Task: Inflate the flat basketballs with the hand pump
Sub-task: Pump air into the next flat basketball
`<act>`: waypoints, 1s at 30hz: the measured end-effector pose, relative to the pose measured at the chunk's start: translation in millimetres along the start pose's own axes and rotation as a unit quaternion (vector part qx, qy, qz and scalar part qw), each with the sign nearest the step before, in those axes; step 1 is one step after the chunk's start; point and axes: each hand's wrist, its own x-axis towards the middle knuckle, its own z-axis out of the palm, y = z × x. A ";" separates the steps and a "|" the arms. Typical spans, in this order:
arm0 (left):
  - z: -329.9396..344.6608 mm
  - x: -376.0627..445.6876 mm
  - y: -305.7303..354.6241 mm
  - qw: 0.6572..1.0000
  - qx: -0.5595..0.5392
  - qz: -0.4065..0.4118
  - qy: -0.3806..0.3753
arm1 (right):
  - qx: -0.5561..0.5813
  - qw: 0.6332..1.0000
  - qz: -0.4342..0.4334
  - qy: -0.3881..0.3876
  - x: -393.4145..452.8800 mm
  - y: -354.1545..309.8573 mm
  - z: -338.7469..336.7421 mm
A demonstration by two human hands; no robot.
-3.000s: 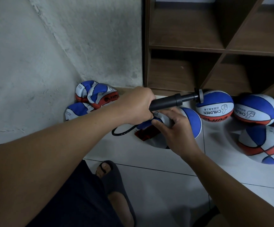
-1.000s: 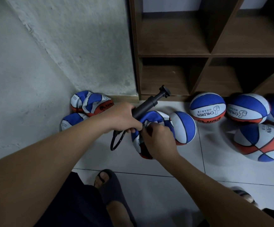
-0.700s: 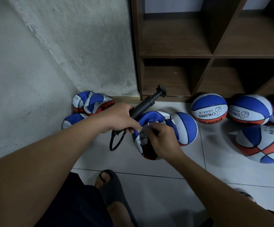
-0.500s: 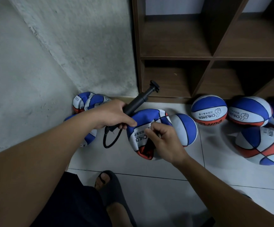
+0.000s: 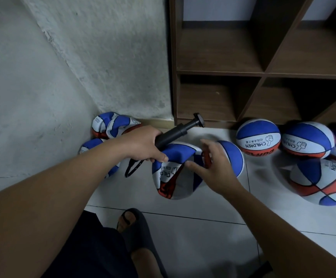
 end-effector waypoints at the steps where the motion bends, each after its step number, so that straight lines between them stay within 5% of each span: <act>1: 0.8 0.1 0.2 1.000 0.005 0.004 -0.009 | 0.031 0.997 0.010 -0.065 0.4 -1.2 -3.2; 3: 2.1 -0.1 0.5 1.000 0.009 0.012 -0.024 | 0.120 0.983 0.012 -0.138 -1.3 -11.6 -8.5; 7: 5.8 0.5 -1.1 0.999 0.013 0.030 -0.021 | 0.270 0.950 0.006 -0.154 -6.2 -39.2 -14.5; 19: 10.5 -0.3 4.2 0.997 -0.015 0.051 -0.062 | 0.338 0.931 0.004 -0.140 -8.4 -43.9 -10.6; 24: 13.9 -5.1 -7.8 0.991 -0.047 0.042 -0.117 | 0.179 0.976 -0.016 -0.122 -4.3 -29.2 2.4; 30: 49.8 -0.9 -22.4 0.999 -0.006 0.014 -0.039 | -0.150 0.979 -0.010 -0.134 -16.9 17.1 29.6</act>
